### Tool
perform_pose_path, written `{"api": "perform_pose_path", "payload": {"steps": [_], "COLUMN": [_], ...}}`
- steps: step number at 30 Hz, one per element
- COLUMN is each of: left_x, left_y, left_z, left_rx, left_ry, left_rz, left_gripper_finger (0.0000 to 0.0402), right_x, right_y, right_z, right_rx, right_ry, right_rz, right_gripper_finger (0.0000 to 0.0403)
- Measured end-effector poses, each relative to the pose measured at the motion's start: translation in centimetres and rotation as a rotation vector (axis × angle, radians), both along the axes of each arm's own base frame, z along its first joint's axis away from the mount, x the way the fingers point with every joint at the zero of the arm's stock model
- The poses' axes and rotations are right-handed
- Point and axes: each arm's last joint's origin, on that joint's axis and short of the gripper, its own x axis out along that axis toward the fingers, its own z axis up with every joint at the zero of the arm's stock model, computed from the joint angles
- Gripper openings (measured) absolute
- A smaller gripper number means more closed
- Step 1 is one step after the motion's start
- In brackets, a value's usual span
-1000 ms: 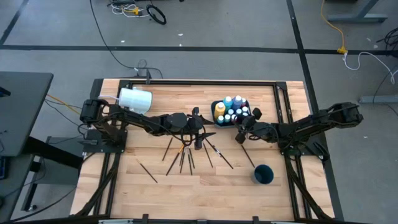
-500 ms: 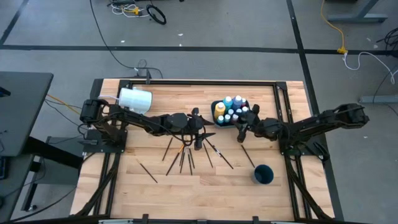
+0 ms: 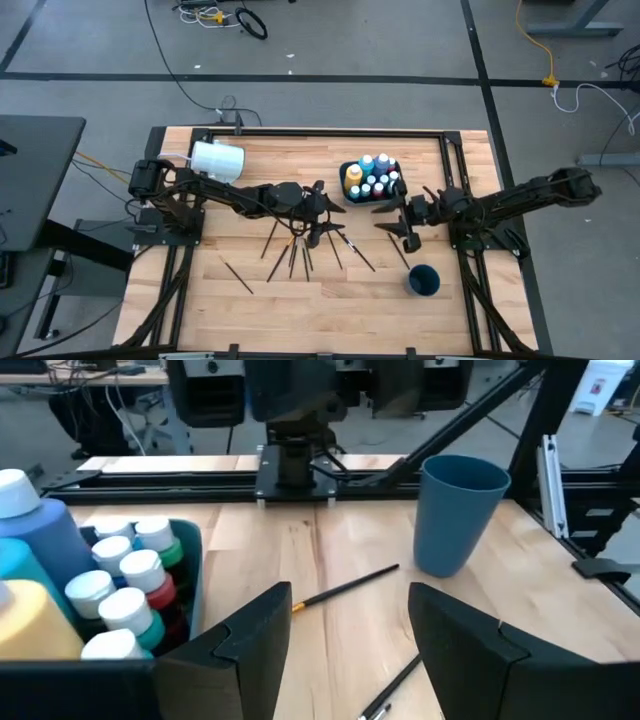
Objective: Pick & Place Paint Supplies
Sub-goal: Put the gold paint brush into the cup
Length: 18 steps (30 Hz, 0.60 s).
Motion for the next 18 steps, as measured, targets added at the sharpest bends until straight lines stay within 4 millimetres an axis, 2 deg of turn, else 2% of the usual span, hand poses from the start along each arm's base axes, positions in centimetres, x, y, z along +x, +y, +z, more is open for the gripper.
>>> {"api": "perform_pose_path", "payload": {"steps": [5, 10, 13, 18], "left_x": [0.0, 0.0, -0.1, -0.1], "left_y": [0.0, 0.0, 0.0, 0.0], "left_z": [-0.1, -0.2, -0.3, -0.5], "left_rx": [0.021, 0.025, 0.011, 0.007], "left_ry": [0.007, 0.019, 0.030, 0.046], "left_rz": [0.001, 0.002, 0.005, 0.006], "left_gripper_finger": [0.0210, 0.0210, 0.0210, 0.0210], "right_x": [1.7, 3.3, 3.8, 3.9], "right_y": [1.4, 2.8, 3.4, 3.7], "right_z": [2.3, 4.0, 3.8, 2.1], "right_rx": [-0.007, -0.018, 0.038, 0.068], "right_ry": [0.090, 0.359, 0.502, 0.664], "right_rz": [0.039, -0.061, -0.118, -0.141], "right_gripper_finger": [0.0159, 0.0156, 0.0156, 0.0156]}}
